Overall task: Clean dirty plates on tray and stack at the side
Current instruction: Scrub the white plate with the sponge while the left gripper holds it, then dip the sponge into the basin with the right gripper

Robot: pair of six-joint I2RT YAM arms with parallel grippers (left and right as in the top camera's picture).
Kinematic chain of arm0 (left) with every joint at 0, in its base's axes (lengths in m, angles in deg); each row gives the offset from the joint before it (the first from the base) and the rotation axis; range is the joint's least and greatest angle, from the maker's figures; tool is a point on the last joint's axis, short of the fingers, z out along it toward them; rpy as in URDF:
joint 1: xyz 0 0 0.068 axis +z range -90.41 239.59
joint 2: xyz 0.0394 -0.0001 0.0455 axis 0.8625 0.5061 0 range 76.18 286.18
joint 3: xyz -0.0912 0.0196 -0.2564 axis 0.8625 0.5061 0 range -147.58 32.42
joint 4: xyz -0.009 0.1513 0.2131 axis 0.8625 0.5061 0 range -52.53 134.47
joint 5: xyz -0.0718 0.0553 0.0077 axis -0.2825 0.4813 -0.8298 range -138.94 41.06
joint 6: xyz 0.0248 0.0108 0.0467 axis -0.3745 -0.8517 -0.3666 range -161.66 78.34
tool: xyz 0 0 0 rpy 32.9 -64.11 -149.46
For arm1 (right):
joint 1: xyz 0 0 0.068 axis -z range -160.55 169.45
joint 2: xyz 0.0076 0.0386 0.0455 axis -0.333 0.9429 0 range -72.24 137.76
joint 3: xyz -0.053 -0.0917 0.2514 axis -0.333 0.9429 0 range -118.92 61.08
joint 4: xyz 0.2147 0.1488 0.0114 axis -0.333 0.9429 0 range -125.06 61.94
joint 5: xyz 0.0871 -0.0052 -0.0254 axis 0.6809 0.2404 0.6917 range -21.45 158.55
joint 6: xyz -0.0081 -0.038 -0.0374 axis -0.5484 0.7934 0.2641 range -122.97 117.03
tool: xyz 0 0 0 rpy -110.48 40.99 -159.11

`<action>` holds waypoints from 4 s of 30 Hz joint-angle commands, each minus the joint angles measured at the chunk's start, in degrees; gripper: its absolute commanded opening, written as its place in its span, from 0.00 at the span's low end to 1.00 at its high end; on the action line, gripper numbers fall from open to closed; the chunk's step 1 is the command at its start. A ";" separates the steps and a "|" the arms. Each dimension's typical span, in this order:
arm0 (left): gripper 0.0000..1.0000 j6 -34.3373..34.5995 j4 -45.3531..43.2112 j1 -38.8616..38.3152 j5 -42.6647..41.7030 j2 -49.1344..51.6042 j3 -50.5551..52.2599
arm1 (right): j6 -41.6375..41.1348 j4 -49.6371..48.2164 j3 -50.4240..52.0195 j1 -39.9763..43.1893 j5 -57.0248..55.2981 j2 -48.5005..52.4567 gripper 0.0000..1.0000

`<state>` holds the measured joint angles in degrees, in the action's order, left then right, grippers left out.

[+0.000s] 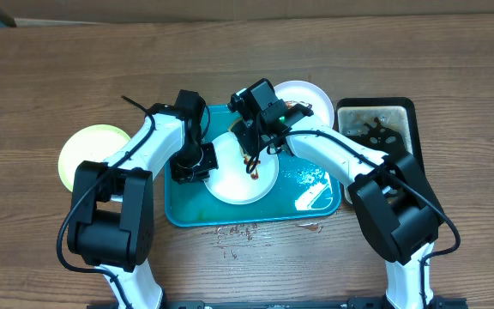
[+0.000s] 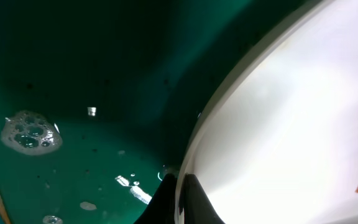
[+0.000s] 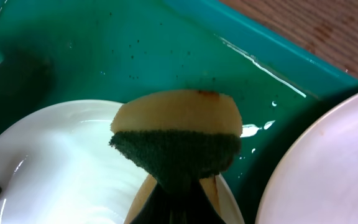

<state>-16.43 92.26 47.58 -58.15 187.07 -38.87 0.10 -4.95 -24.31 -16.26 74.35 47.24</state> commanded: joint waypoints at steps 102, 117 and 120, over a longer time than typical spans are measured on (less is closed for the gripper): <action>0.04 -1.46 0.68 -0.92 1.88 0.00 0.31 | -20.96 22.56 -0.39 20.50 -43.45 -12.70 0.04; 0.04 -1.46 1.31 -0.92 1.88 0.00 0.31 | -36.57 6.69 20.98 23.56 -41.79 -12.70 0.04; 0.04 -1.46 1.44 -0.92 1.88 0.00 0.31 | -36.57 3.43 24.44 23.43 -38.32 -12.70 0.04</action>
<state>-18.13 93.44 46.82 -57.54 187.07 -38.87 -33.41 -0.19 -1.86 7.09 32.80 36.31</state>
